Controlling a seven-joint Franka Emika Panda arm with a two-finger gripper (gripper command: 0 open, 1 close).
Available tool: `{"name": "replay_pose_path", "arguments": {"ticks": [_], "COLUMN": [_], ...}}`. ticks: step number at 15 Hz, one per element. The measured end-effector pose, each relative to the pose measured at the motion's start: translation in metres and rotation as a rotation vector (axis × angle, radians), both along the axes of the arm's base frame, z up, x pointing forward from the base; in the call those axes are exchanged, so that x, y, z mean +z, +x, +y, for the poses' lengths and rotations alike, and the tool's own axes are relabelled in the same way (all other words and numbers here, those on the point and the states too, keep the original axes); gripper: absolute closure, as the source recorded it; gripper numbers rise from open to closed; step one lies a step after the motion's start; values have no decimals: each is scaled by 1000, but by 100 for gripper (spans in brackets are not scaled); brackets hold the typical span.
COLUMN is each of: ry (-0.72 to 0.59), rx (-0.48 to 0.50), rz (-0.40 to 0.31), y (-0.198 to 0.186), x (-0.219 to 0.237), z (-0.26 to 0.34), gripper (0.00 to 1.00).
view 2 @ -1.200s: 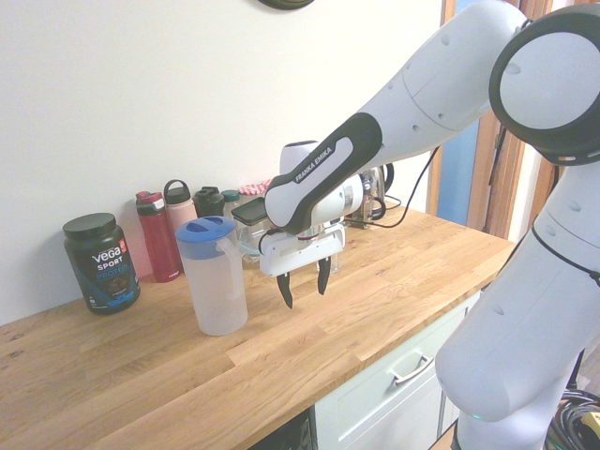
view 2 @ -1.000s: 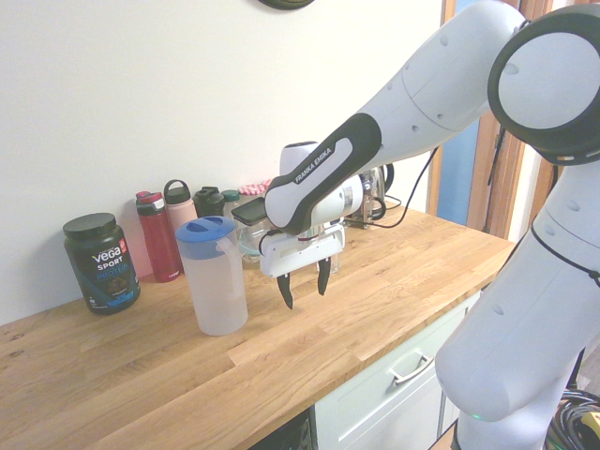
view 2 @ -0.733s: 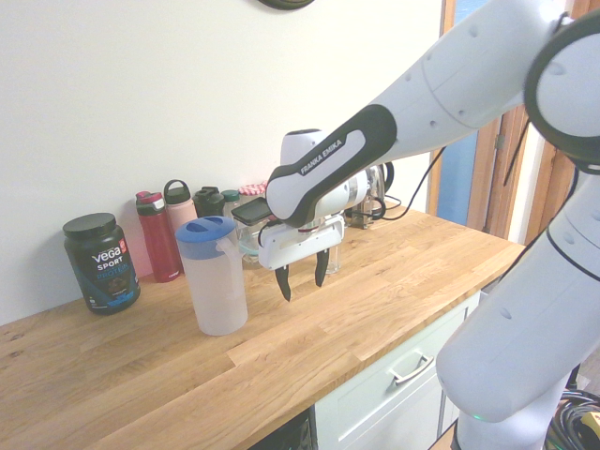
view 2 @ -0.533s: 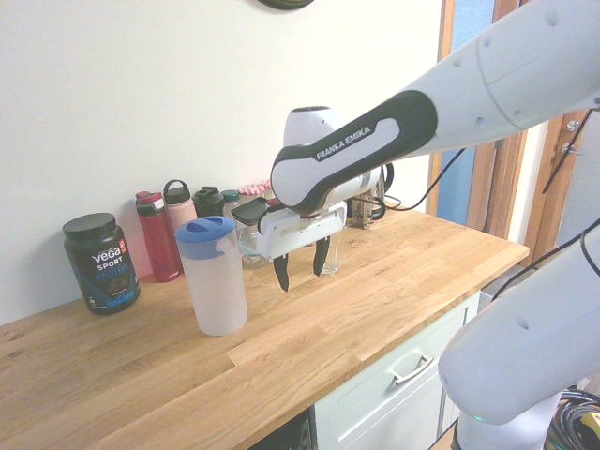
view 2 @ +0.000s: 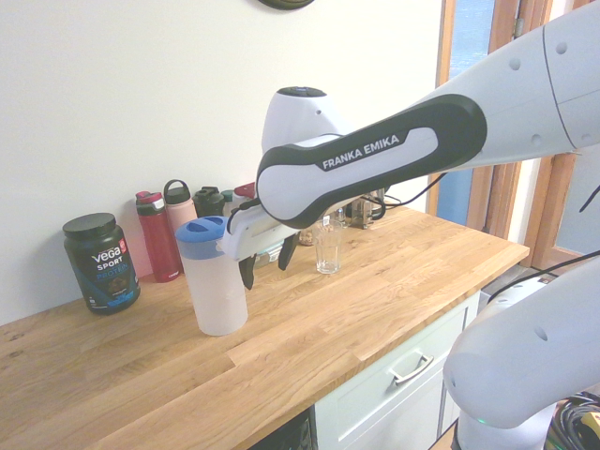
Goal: Pour me some water
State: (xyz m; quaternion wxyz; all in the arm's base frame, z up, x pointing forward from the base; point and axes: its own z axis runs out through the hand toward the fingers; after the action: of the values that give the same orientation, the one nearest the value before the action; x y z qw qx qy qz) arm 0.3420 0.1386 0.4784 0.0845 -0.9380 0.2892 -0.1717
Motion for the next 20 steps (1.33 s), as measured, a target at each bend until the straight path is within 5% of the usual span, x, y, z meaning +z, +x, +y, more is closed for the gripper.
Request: {"name": "replay_pose_path", "arguments": {"ticks": [8, 9, 20], "ry": [-46, -49, -29], "rx": [-53, -59, -75], "rz": [-120, -126, -132], "y": [44, 47, 54], "x": [-11, -8, 0], "z": [28, 27, 21], "gripper": [0, 100, 100]}}
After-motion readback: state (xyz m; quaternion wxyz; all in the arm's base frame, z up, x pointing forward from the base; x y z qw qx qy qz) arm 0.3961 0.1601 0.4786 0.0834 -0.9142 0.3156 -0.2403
